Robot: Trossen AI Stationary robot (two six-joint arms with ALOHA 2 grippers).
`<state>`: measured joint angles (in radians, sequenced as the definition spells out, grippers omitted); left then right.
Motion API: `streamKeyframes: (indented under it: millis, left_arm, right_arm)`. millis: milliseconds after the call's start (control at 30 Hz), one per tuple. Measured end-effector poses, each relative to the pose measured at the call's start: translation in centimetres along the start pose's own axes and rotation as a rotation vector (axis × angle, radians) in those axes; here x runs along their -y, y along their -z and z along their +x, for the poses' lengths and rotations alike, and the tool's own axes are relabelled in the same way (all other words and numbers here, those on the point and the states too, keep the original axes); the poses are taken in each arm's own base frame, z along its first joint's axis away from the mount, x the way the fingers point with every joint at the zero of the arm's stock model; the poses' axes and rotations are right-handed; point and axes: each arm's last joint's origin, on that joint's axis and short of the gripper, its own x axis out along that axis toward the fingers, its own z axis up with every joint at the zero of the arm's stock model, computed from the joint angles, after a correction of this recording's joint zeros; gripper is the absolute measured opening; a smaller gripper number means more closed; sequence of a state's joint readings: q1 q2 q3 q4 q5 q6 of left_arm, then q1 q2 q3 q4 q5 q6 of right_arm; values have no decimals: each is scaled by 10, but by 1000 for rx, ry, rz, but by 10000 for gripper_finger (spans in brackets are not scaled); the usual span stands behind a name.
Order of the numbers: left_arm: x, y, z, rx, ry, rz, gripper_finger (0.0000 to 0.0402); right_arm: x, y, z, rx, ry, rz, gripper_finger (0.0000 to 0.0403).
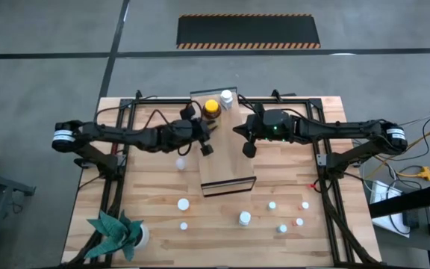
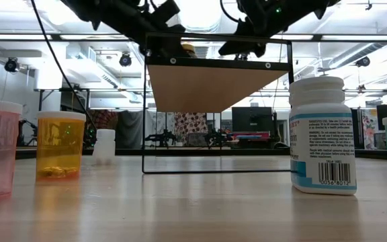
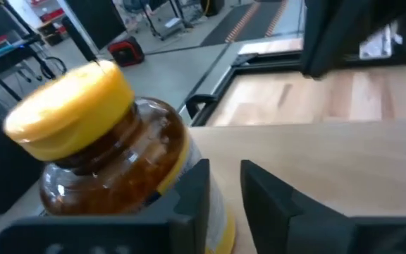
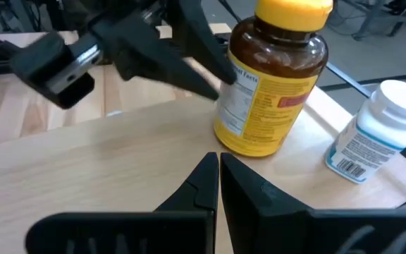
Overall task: Pick and place medicine bottles onto shelf by color
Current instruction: Put the yellow pill bottle on the shelf
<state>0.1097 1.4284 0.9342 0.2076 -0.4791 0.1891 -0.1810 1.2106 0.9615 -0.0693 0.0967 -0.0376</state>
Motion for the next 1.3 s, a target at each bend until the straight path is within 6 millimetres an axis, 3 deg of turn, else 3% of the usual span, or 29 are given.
streamKeyframes:
  millis: [267, 433, 633, 867, 1133, 1300]
  left_arm:
    - [-11, -1, 4, 21, -45, -52, 22]
    - [-7, -8, -3, 60, -22, -62, 15]
    - [-4, -31, -43, 155, 44, -84, 15]
    - [2, -41, -87, 210, 153, -78, 15]
    - [8, -28, -102, 216, 203, -97, 15]
    - [13, -10, -98, 163, 212, -91, 15]
  right_arm:
    - [0, 1, 0, -8, 9, -1, 9]
    - [5, -3, 9, 55, 27, 4, 9]
    - [16, -4, 36, 101, 64, -57, 9]
    - [32, -14, 67, 57, 123, -111, 8]
    - [47, -26, 85, -13, 172, -125, 8]
    - [41, -32, 74, -71, 146, -133, 8]
